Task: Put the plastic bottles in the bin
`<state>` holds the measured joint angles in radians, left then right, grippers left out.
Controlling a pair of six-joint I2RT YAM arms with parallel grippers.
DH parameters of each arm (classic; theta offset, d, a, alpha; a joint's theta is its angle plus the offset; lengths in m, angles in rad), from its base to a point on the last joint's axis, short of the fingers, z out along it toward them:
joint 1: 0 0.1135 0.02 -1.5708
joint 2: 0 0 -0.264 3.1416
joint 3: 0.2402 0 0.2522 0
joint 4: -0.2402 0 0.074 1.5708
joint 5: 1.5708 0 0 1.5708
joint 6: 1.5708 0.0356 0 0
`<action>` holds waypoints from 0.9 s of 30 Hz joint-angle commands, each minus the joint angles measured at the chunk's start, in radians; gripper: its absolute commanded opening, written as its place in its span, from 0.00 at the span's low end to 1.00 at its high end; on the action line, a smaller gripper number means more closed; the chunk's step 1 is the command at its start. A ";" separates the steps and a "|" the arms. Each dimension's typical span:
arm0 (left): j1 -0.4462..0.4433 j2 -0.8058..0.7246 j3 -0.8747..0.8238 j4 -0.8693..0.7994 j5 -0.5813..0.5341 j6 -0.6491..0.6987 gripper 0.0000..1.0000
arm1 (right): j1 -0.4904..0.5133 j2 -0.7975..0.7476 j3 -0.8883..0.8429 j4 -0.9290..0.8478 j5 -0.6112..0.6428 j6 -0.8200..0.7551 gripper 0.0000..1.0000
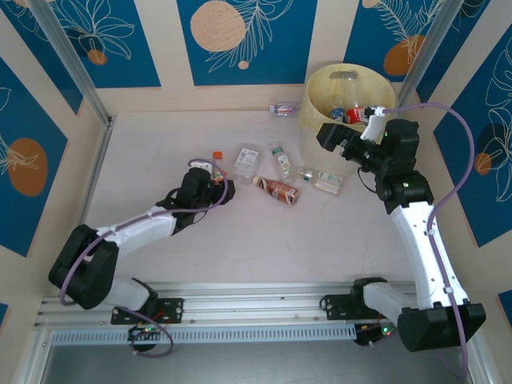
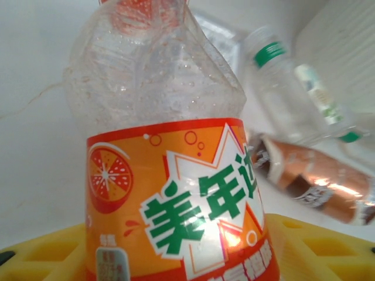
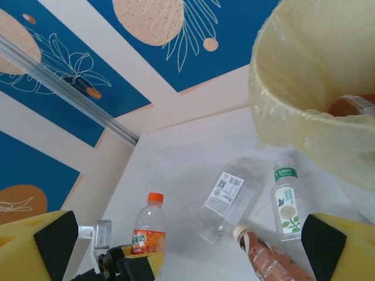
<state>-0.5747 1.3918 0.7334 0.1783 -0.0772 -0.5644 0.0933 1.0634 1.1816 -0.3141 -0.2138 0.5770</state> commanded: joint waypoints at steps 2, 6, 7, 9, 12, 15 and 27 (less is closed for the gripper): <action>-0.007 -0.077 -0.020 0.118 0.137 0.048 0.52 | 0.036 -0.008 -0.004 0.038 -0.024 0.018 1.00; -0.007 -0.096 0.025 0.166 0.317 0.071 0.52 | 0.055 0.009 0.022 0.006 -0.033 0.055 1.00; -0.007 -0.098 0.037 0.185 0.365 0.070 0.52 | 0.060 0.017 0.028 -0.001 -0.038 0.068 1.00; -0.007 -0.100 0.055 0.224 0.440 0.061 0.52 | 0.075 0.032 0.032 0.007 -0.062 0.093 1.00; -0.006 -0.095 0.089 0.265 0.532 0.051 0.52 | 0.109 0.071 0.045 0.025 -0.127 0.117 1.00; -0.009 -0.087 0.117 0.300 0.603 0.056 0.52 | 0.144 0.126 0.074 0.036 -0.182 0.142 1.00; -0.040 -0.052 0.193 0.297 0.686 0.097 0.52 | 0.275 0.327 0.195 0.105 -0.396 0.159 1.00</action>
<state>-0.6006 1.3262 0.8902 0.4526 0.5571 -0.4950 0.3473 1.3685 1.3254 -0.2333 -0.5209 0.7334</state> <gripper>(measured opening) 0.603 0.996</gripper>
